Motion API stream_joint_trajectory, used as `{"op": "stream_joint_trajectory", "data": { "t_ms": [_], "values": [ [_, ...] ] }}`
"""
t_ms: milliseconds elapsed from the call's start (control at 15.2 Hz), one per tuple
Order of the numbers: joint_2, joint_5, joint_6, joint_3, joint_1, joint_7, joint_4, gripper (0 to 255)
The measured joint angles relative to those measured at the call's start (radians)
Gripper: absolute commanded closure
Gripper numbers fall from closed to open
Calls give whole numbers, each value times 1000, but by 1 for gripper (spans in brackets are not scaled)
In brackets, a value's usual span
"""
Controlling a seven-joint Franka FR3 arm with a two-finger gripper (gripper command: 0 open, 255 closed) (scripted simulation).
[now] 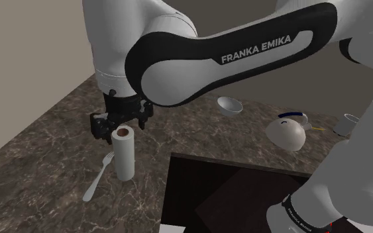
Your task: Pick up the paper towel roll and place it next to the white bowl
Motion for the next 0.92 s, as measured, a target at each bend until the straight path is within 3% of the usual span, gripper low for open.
{"op": "stream_joint_trajectory", "data": {
  "t_ms": [330, 792, 858, 924],
  "values": [
    [33, -27, 54, -8, 3, 18, -29, 0],
    [36, -31, 63, -9, 4, 21, -35, 0],
    [36, -31, 63, -9, 4, 21, -35, 255],
    [36, -31, 63, -9, 4, 21, -35, 255]
  ]
}}
